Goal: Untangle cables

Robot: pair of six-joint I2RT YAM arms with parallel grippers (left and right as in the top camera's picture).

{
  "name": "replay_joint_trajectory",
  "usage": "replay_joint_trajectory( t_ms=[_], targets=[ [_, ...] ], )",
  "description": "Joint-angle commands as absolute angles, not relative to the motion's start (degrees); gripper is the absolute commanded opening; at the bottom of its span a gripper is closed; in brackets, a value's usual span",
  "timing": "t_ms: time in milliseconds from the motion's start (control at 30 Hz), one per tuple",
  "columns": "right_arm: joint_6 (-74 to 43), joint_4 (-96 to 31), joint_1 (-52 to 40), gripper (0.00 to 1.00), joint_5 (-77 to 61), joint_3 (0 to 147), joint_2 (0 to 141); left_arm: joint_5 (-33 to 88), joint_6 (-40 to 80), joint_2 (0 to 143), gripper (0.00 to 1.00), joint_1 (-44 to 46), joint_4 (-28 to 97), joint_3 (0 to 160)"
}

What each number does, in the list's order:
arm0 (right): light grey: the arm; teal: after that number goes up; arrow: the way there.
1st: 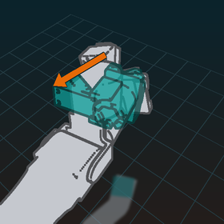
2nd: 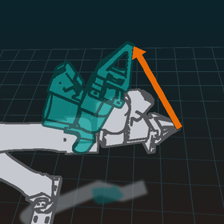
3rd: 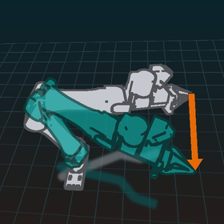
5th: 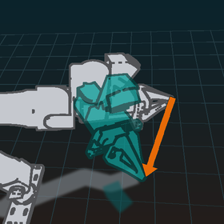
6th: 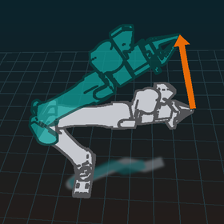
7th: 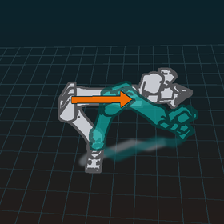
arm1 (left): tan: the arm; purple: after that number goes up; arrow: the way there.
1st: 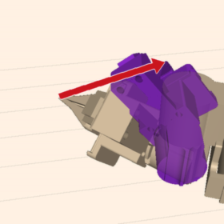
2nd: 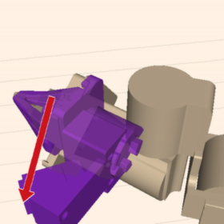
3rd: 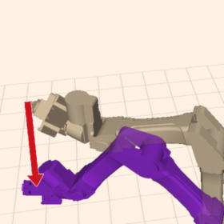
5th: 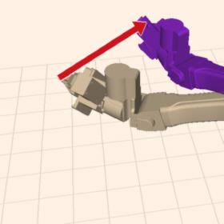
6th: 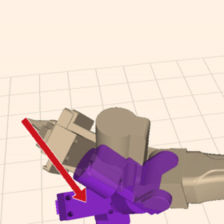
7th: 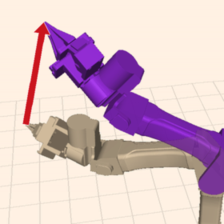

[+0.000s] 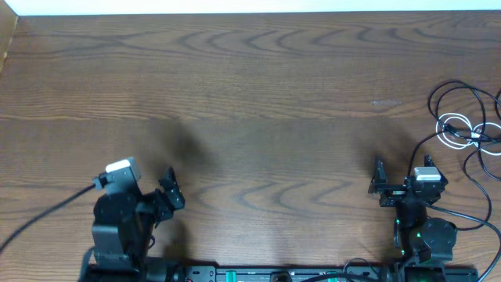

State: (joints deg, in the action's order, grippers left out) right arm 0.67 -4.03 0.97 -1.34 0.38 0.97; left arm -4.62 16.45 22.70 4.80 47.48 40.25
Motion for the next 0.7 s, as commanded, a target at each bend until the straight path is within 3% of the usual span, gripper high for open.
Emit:
replay_joint_trajectory(
  t_ms=[0,367,667],
  targets=[
    [1.13,-4.27,0.54,0.99,-1.65,0.32,0.6,-3.36,15.7,15.14,0.98,2.44,40.56,30.83],
    [1.13,-4.27,0.54,0.99,-1.65,0.32,0.6,-1.93,14.74,2.17,0.98,2.0,17.89,11.31],
    [1.13,-4.27,0.54,0.99,-1.65,0.32,0.6,-0.49,4.78,0.08,0.98,2.0,-1.23,2.37]
  ],
)
